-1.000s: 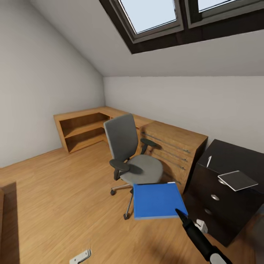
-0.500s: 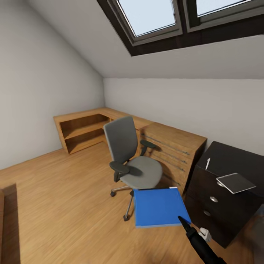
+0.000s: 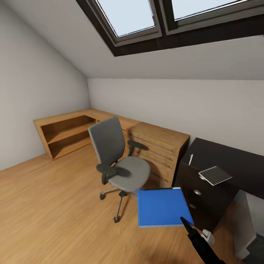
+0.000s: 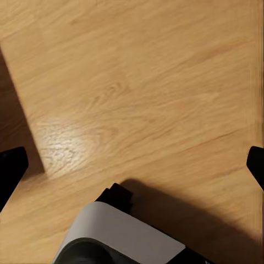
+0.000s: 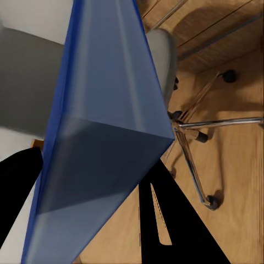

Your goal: In the bedroom, organize the workspace by keeping the computer under the desk, ensuring the monitor is on the desk, placing the keyboard on the desk next to the monitor, placing the mouse on the desk next to the keyboard, moving the folder from the swivel chair onto the desk next to the mouse, stacking the notebook on top of the folder with the pen on top of the notebook, and positioning the swivel chair next to the desk.

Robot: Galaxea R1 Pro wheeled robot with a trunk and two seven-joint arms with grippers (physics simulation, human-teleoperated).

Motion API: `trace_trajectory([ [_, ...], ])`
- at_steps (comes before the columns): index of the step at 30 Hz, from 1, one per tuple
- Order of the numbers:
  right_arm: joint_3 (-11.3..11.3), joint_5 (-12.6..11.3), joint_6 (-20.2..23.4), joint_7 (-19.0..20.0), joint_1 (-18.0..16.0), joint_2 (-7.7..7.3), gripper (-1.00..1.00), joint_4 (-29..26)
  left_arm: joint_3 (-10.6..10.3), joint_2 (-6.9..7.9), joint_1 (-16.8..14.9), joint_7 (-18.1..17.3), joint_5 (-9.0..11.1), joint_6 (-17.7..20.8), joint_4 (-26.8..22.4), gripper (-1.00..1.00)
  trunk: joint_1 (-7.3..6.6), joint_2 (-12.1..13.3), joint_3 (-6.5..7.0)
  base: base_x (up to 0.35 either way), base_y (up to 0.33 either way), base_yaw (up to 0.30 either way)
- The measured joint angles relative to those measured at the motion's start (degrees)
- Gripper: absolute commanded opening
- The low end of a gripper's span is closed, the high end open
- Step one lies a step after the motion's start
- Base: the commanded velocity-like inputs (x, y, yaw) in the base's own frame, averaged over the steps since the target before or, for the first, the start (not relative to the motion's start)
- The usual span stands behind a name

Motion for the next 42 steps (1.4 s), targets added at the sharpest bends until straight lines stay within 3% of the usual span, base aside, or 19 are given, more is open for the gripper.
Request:
trace_trajectory([
  [15,-0.06,0.10,-3.11,-0.03,0.00,-0.06,-1.00,0.16,-0.08,-0.04,0.00,0.00,0.04,-0.04,0.09,1.00,0.00,0.00,0.00,0.000,0.000,-0.263],
  [42,-0.05,0.03,-3.37,-0.02,0.00,0.00,-1.00,1.68,-0.06,-0.04,0.00,0.00,-0.05,-0.06,0.79,1.00,0.00,0.00,0.00,0.000,0.000,-0.263],
])
